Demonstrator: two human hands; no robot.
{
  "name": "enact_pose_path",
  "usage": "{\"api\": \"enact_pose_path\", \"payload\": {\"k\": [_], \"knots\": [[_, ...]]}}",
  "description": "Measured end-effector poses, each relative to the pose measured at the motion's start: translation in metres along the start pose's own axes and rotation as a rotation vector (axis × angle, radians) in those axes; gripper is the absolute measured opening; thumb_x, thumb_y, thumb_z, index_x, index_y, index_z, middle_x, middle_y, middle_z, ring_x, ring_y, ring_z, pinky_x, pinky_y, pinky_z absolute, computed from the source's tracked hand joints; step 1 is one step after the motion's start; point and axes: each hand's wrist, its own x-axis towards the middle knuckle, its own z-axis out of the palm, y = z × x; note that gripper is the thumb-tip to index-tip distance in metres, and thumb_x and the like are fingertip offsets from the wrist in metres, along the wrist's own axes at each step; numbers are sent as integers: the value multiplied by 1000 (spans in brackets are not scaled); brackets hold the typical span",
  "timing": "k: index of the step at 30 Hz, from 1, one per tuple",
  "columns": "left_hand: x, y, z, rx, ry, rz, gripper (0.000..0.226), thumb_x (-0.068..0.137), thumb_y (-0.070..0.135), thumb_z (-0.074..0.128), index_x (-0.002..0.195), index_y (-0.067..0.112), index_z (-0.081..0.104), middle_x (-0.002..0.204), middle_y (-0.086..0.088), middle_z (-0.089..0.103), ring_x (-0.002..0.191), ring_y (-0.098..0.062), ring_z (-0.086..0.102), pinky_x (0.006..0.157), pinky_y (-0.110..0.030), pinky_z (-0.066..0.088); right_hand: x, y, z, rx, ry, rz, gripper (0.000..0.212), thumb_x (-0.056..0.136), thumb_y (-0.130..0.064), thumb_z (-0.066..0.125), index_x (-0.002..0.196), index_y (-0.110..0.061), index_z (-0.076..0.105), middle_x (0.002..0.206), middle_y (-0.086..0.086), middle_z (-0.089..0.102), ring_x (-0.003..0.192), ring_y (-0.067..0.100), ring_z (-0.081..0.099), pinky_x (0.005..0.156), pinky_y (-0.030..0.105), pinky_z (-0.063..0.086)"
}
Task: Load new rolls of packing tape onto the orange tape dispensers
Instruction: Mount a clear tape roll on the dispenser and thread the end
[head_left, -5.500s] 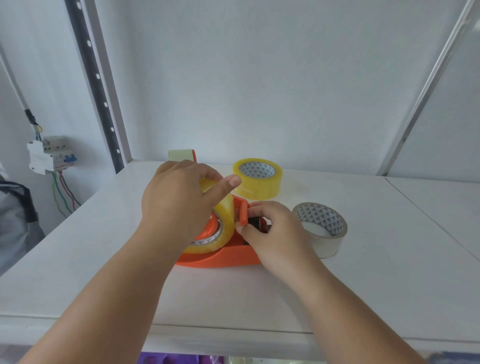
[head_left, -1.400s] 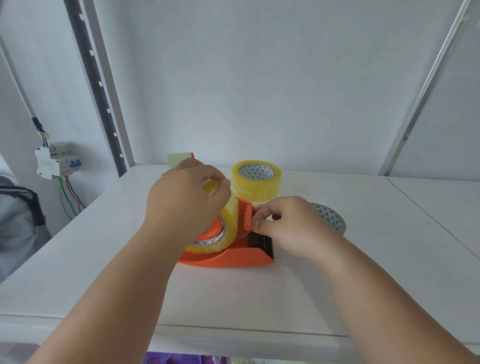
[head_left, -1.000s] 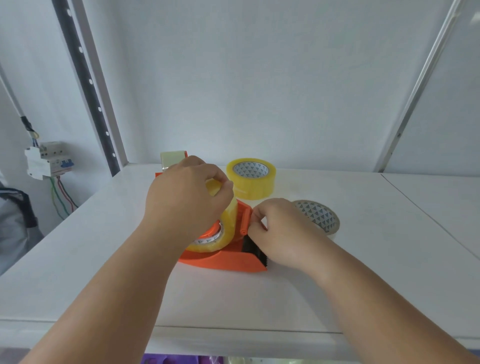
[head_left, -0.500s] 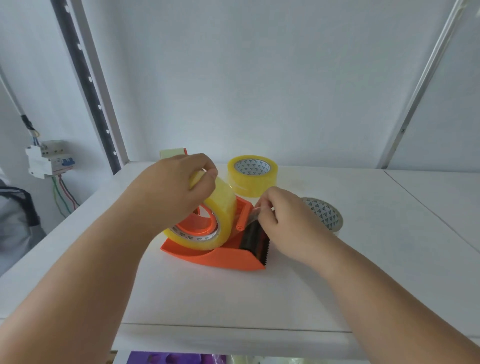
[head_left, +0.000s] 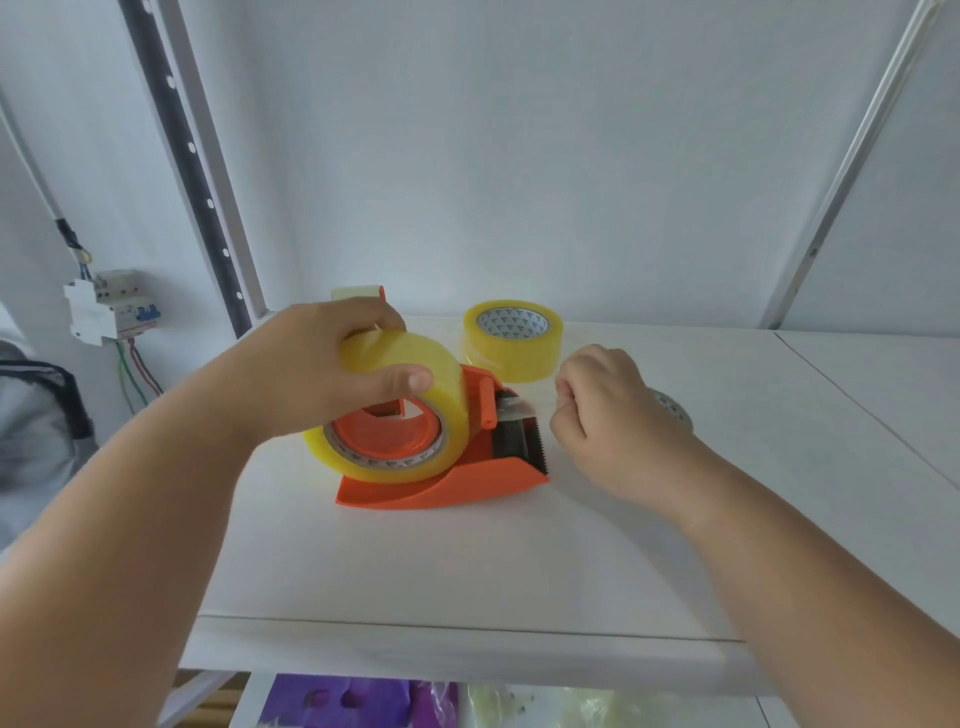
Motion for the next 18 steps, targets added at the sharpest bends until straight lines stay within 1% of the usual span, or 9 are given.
{"api": "enact_pose_path", "payload": {"k": [1, 5, 8, 9, 10, 12, 13, 15, 18], "knots": [[-1, -2, -2, -30, -15, -2, 58, 50, 82, 51, 94, 45, 58, 90, 13, 66, 90, -9, 62, 84, -32, 50, -1, 2, -2, -17, 3, 5, 12, 91, -12, 41, 80, -14, 37, 88, -3, 36, 90, 15, 30, 67, 15, 27], [-4, -4, -9, -103, -79, -2, 50, 57, 71, 54, 99, 44, 63, 95, 17, 67, 91, -2, 63, 90, -36, 50, 1, 8, -3, -2, -24, 30, 12, 89, -12, 42, 78, -15, 39, 79, -7, 36, 90, 18, 35, 69, 23, 24], [-5, 0, -10, -120, -96, -14, 48, 59, 64, 51, 104, 51, 60, 104, 17, 65, 95, -3, 62, 92, -35, 49, 4, 9, -7, 37, -31, 70, 7, 88, -15, 46, 83, -18, 49, 89, -8, 47, 101, 18, 43, 80, 28, 37], [-5, 2, -9, -117, -97, -26, 45, 61, 61, 51, 105, 54, 59, 104, 16, 65, 96, -5, 62, 91, -35, 49, 4, 9, -10, 62, -16, 76, 9, 88, -15, 48, 91, -19, 55, 97, -8, 51, 107, 16, 45, 84, 27, 38], [-5, 5, -9, -110, -98, -37, 41, 64, 56, 49, 104, 56, 58, 103, 13, 65, 95, -7, 62, 90, -35, 50, 5, 7, -13, 84, 4, 80, 19, 88, -14, 49, 104, -19, 59, 107, -7, 54, 114, 14, 45, 89, 24, 38], [-4, 10, -8, -77, -96, -58, 36, 68, 48, 44, 100, 58, 56, 93, 7, 65, 88, -13, 62, 85, -38, 51, 8, 2, -19, 123, 65, 57, 42, 88, -8, 48, 128, -20, 54, 128, -6, 54, 124, 11, 44, 99, 21, 35], [-4, 13, -6, -54, -94, -63, 36, 68, 46, 41, 99, 57, 55, 84, 5, 64, 82, -15, 62, 82, -40, 51, 10, -2, -21, 145, 90, 38, 48, 88, -5, 46, 132, -22, 52, 133, -6, 53, 126, 10, 44, 100, 18, 32], [-5, 20, -3, -10, -86, -64, 38, 68, 42, 35, 99, 51, 55, 66, 4, 57, 69, -17, 58, 71, -38, 50, 11, -11, -21, 177, 96, 15, 48, 89, -4, 43, 132, -24, 54, 135, -7, 55, 127, 10, 45, 98, 15, 30], [-5, 28, 2, 77, -56, -34, 41, 72, 41, 27, 105, 40, 52, 74, 5, 55, 71, -13, 54, 71, -35, 46, 13, -22, -13, 104, 73, 3, 33, 95, -21, 42, 119, -21, 64, 121, 0, 66, 117, 20, 56, 96, 28, 43]]}}
